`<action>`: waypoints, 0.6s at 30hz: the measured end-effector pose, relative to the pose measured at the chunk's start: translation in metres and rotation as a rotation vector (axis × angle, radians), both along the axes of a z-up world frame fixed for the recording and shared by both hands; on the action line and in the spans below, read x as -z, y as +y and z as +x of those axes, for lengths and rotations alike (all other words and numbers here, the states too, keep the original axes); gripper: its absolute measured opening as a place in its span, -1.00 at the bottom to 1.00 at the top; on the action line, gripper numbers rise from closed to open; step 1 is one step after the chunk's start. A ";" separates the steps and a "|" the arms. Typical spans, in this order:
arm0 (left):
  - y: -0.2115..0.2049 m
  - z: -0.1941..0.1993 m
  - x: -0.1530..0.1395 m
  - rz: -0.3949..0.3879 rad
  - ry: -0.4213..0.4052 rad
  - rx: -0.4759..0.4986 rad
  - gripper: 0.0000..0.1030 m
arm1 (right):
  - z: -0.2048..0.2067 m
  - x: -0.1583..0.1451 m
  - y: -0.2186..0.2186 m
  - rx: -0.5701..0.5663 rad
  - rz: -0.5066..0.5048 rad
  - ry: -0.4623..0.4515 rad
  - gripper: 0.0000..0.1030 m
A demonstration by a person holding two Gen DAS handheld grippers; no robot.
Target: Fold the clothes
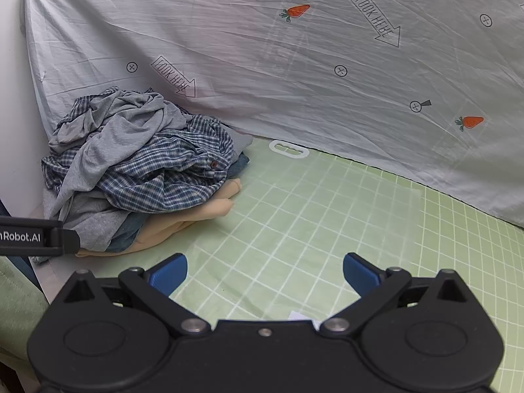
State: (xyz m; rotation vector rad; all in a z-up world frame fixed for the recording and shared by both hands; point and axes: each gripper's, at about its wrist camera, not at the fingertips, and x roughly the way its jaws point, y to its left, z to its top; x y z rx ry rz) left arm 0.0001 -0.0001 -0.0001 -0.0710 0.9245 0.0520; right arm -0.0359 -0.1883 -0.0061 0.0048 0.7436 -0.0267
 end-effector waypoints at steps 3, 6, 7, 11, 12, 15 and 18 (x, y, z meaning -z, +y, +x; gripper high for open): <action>0.000 0.000 0.000 -0.001 0.001 0.001 1.00 | 0.000 0.000 0.002 -0.001 0.002 0.003 0.99; -0.001 0.001 0.000 -0.003 0.001 0.001 1.00 | 0.000 0.001 0.003 -0.003 0.004 0.006 0.99; -0.001 0.001 0.001 -0.003 0.002 0.002 1.00 | 0.002 0.001 0.003 -0.004 0.004 0.006 0.99; -0.001 0.001 0.001 -0.005 0.002 0.003 1.00 | 0.002 0.000 -0.002 -0.004 0.003 0.005 0.99; -0.001 0.001 0.001 -0.005 0.003 0.003 1.00 | 0.002 0.000 -0.002 -0.003 0.003 0.004 0.99; -0.001 0.002 0.001 -0.006 0.003 0.003 1.00 | 0.001 0.000 -0.002 -0.003 0.002 0.003 0.99; -0.001 0.001 0.001 -0.004 0.002 0.004 1.00 | 0.001 0.000 -0.002 -0.003 0.001 0.002 0.99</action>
